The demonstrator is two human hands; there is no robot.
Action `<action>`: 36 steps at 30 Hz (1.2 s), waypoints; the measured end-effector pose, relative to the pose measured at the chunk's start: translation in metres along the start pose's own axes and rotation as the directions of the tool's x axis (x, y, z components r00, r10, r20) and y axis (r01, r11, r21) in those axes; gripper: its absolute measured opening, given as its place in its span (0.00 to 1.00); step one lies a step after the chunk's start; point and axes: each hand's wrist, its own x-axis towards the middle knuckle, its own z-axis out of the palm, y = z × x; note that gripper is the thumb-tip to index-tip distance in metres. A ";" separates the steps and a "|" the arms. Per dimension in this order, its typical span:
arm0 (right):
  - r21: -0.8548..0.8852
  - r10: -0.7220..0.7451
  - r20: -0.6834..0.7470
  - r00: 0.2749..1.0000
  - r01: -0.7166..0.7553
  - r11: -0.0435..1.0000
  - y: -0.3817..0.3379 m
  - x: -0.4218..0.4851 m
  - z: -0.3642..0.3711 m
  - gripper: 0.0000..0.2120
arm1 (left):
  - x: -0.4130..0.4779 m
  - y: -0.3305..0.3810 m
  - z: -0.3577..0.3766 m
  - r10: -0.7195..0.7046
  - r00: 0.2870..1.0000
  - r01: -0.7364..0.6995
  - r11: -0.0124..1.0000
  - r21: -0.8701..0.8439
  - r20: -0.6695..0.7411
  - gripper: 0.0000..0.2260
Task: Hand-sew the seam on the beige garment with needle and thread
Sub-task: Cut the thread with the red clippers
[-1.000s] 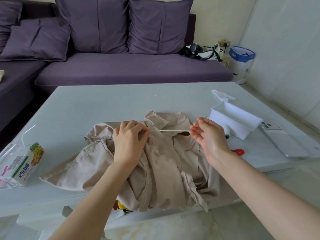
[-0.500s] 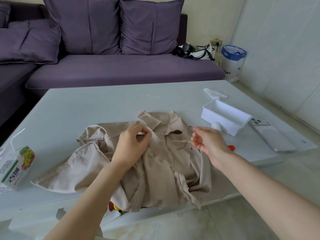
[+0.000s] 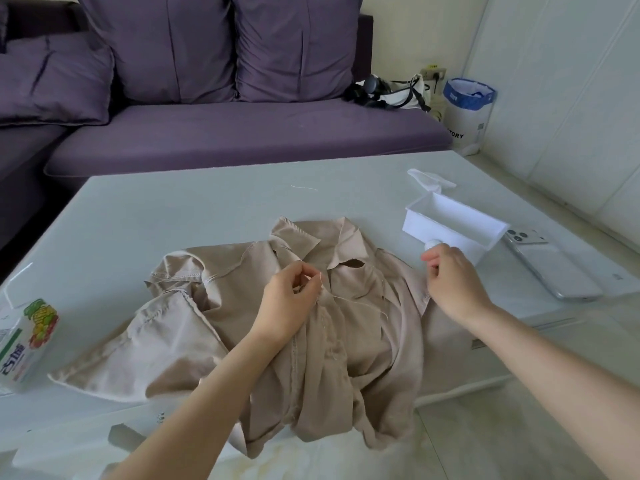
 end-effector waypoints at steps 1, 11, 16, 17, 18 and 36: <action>-0.028 0.006 0.021 1.000 -0.005 1.000 0.007 -0.001 -0.002 0.16 | -0.001 0.001 0.002 0.002 1.000 -0.002 1.000 0.001 0.001 0.08; -0.153 -0.070 0.211 0.975 0.103 0.983 0.049 -0.025 -0.015 0.14 | -0.010 0.005 0.015 0.002 1.000 -0.002 1.000 -0.011 0.030 0.06; -0.284 -0.041 0.199 0.979 0.098 0.954 0.051 -0.027 -0.018 0.10 | -0.014 0.010 0.019 -0.027 1.000 0.027 0.999 -0.032 0.005 0.06; -0.318 -0.038 0.213 0.976 0.106 0.942 0.050 -0.029 -0.018 0.10 | -0.015 0.010 0.019 -0.036 0.999 0.036 0.998 -0.041 0.004 0.05; -0.348 -0.035 0.225 0.974 0.114 0.930 0.050 -0.030 -0.018 0.10 | -0.015 0.010 0.020 -0.044 0.999 0.045 0.998 -0.049 0.003 0.05; -0.471 0.046 0.122 0.992 0.017 0.882 0.068 -0.052 -0.031 0.11 | -0.020 0.010 0.019 -0.084 0.996 0.086 0.985 -0.152 0.020 0.06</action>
